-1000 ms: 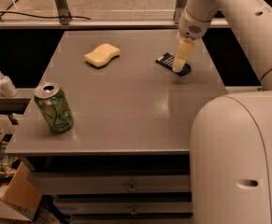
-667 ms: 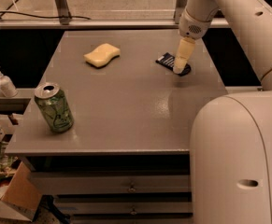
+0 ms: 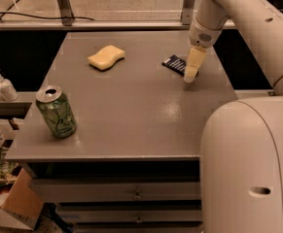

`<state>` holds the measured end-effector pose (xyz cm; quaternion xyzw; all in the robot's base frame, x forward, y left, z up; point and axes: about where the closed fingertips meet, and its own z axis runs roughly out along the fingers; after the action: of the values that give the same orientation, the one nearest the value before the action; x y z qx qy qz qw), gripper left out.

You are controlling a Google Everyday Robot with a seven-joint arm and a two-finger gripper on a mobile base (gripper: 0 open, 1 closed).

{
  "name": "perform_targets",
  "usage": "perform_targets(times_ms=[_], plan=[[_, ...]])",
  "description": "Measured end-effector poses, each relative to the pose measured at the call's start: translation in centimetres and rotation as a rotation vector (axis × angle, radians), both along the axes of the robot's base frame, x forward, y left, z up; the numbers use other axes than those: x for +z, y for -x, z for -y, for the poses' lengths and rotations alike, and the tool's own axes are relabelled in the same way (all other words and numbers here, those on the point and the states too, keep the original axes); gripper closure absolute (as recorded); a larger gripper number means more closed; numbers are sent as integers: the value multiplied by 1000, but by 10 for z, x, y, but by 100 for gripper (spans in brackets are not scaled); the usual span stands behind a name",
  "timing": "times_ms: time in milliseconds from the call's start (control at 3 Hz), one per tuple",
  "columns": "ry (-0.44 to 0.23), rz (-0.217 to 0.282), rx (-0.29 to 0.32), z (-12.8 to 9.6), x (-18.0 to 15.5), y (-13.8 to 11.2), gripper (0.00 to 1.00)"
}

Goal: Move rxbar blueberry near sponge

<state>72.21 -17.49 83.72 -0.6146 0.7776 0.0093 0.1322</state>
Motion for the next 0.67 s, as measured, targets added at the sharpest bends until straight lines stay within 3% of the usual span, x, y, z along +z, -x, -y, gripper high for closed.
perform_targets(times_ms=[667], plan=[[1,-9,-1,4,-9,3,40]])
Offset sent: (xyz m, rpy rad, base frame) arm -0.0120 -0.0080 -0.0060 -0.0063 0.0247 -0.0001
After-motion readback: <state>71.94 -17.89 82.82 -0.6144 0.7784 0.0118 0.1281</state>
